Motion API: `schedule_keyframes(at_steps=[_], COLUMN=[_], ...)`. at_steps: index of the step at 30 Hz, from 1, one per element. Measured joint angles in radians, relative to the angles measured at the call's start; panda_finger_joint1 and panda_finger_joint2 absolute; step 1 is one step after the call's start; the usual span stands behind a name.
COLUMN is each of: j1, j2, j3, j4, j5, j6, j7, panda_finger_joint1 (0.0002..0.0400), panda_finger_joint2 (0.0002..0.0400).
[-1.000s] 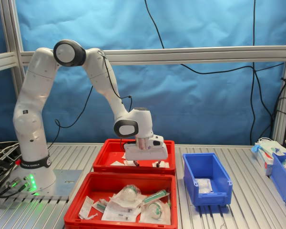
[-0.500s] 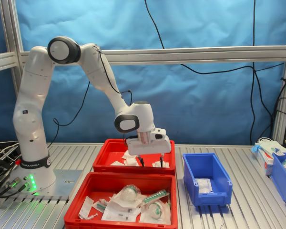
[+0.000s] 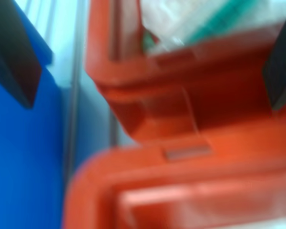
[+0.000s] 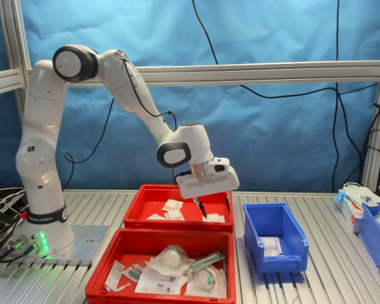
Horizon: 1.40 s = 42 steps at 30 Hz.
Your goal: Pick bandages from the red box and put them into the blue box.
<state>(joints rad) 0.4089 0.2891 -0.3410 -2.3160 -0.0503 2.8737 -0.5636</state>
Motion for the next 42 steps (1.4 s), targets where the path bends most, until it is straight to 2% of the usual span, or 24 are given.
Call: schedule_keyframes(at_steps=[5,6,8,9,12,20,30,36,42], j1=[-0.039,-0.061,-0.074,-0.091,-0.108,-0.140,-0.164,-0.168,-0.172], j2=[-0.016,-0.026,-0.033,-0.043,-0.059,-0.096,-0.133,-0.167,-0.211], j3=[-0.004,-0.007,-0.010,-0.012,-0.015,-0.016,-0.017,-0.017,-0.009], j4=[0.011,0.014,0.015,0.016,0.016,0.017,0.018,0.019,0.029], j5=[-0.060,-0.091,-0.106,-0.124,-0.137,-0.157,-0.162,-0.163,-0.164], j6=[0.000,0.000,0.000,0.000,0.000,0.000,-0.036,-0.113,-0.242], j7=[0.000,0.000,0.000,0.000,0.000,0.000,0.000,0.000,0.000], panda_finger_joint1=[0.0400,0.0400,0.0400,0.0400,0.0400,0.0400,0.0400,0.0400,0.0400], panda_finger_joint2=[0.0400,0.0400,0.0400,0.0400,0.0400,0.0400,0.0400,0.0400,0.0400])
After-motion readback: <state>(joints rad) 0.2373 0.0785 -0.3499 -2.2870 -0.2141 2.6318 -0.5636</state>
